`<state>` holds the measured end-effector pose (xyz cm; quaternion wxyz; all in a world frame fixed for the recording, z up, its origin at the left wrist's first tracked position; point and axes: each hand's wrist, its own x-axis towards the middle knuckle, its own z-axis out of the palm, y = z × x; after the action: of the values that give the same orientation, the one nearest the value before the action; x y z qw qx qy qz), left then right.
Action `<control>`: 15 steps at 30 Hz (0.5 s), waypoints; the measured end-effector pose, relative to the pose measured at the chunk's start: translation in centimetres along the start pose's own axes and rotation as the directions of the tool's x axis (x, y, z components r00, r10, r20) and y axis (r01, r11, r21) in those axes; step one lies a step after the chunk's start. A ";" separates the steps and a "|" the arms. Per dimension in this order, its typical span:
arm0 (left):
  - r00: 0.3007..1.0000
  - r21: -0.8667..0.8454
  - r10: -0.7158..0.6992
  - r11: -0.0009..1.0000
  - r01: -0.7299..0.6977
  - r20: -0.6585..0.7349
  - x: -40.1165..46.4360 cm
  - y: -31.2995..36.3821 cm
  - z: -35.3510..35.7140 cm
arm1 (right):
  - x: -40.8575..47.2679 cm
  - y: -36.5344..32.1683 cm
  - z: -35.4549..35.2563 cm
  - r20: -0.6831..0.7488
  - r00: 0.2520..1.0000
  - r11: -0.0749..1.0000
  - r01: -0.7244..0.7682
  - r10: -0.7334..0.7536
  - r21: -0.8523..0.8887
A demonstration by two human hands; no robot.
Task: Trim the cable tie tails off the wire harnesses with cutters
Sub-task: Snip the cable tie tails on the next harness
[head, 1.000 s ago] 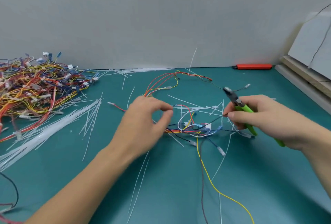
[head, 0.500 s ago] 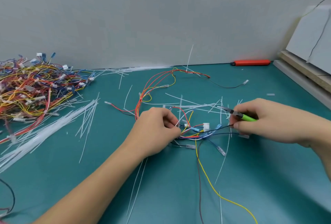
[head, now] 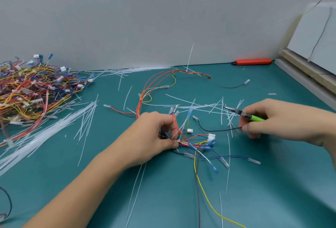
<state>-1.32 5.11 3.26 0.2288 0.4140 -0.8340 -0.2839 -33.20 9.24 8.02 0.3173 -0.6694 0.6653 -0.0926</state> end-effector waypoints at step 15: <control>0.881 0.090 0.324 0.946 -0.312 -0.345 0.1 -0.1 0.4 | 0.6 1.4 -0.8 -0.299 0.934 0.981 -0.185 0.194 0.058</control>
<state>-1.59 5.11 2.90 0.4125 0.3197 -0.8398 -0.1498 -34.73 8.53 7.65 0.2285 -0.5753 0.7661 -0.1729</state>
